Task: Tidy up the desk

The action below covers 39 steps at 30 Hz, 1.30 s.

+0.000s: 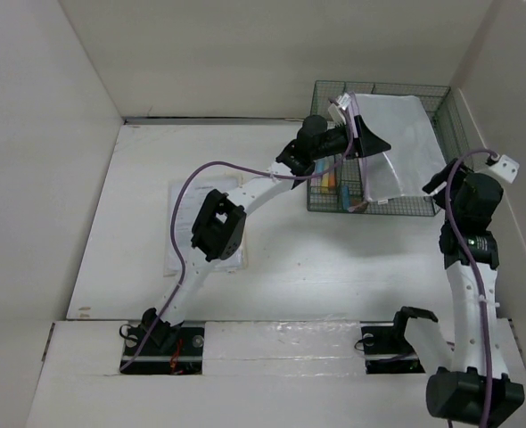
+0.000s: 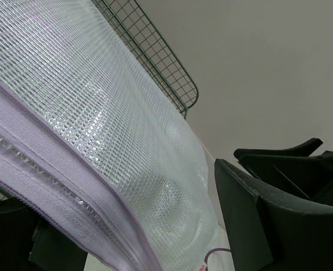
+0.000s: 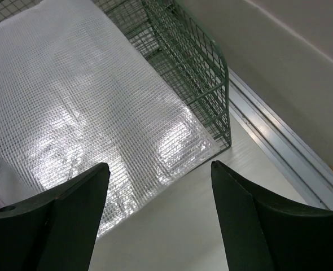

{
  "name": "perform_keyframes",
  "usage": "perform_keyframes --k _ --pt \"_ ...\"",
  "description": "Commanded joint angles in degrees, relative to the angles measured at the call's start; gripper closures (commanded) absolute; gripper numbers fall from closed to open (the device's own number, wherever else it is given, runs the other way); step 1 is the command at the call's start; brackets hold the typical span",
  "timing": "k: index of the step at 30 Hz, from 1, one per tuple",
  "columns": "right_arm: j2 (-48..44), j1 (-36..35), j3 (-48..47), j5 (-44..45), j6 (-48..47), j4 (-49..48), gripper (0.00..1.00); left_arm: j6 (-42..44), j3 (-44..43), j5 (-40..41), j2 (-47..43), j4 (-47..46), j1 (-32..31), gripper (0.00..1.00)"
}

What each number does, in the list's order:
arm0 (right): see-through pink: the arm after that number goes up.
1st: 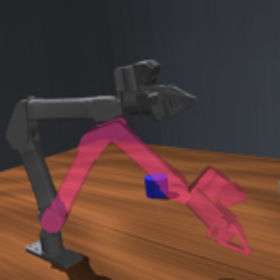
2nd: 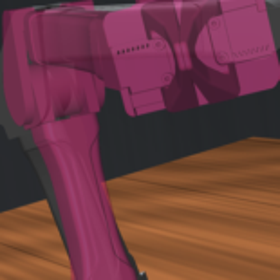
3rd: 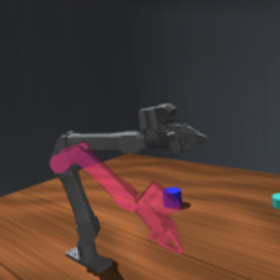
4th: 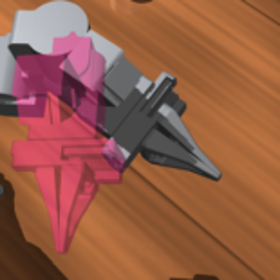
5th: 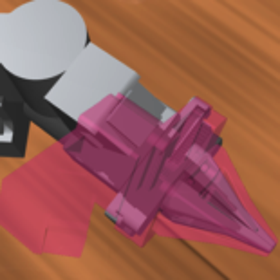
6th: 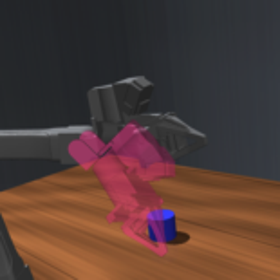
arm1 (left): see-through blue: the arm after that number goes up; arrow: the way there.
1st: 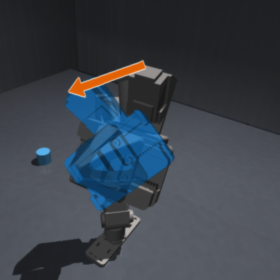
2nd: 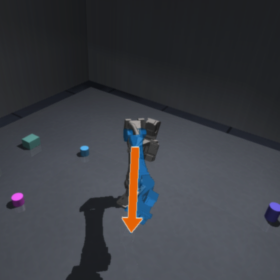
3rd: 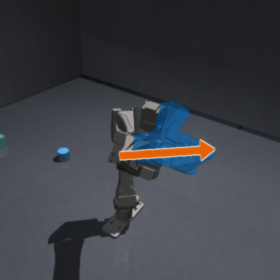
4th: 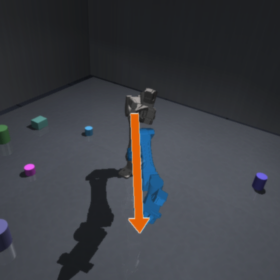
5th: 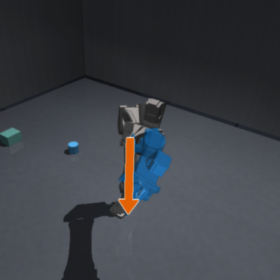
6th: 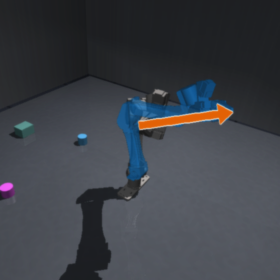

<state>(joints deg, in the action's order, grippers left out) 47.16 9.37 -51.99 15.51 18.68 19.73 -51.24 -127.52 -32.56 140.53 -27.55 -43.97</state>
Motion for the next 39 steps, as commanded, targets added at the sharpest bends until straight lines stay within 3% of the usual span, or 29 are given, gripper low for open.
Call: perform_keyframes --k 1,5,9,15,18,23,31,32,35,37,39 --pt "0.4 6.1 1.0 -6.3 3.8 -5.9 0.22 0.4 -2.0 -1.1 -4.2 -3.1 0.0 0.27" --pt "-0.2 14.4 3.0 -20.6 6.6 -7.1 0.19 1.0 -1.6 -1.1 -5.0 -2.7 0.0 0.27" --pt "1.1 19.8 5.3 -25.8 6.6 -8.1 0.15 0.8 -1.4 -1.2 -4.9 -3.0 0.0 0.27" --pt "6.6 29.8 10.4 -45.6 10.2 -18.1 0.09 0.4 -1.7 -2.1 -4.6 -3.7 -0.5 0.27" --pt "8.7 31.5 10.5 -52.1 11.9 -23.6 0.08 0.5 -2.0 -1.9 -4.4 -3.7 -0.5 0.28" --pt "11.4 31.5 9.1 -55.1 14.9 -27.4 0.08 0.6 -3.0 -2.0 -3.7 -3.4 -1.0 0.27" --pt "15.2 31.5 10.8 -57.2 20.3 -34.9 0.3 1.7 -3.1 -2.3 -3.8 -2.5 -1.6 0.28" --pt "15.2 31.5 10.9 -57.1 20.5 -35.3 0.39 1.8 -3.1 -2.3 -3.9 -2.3 -1.6 0.28" --pt "14.5 31.5 11.6 -56.9 22.5 -38.1 0.52 2.3 -2.9 -2.2 -4.1 -2.0 -1.6 0.28" --pt "12.7 31.0 11.6 -56.3 23.4 -39.7 0.76 2.2 -2.9 -1.8 -4.2 -2.1 -1.6 0.28" --pt "11.2 31.0 11.4 -55.8 22.9 -39.5 0.87 2.2 -3.0 -1.8 -4.2 -2.1 -1.6 0.28"
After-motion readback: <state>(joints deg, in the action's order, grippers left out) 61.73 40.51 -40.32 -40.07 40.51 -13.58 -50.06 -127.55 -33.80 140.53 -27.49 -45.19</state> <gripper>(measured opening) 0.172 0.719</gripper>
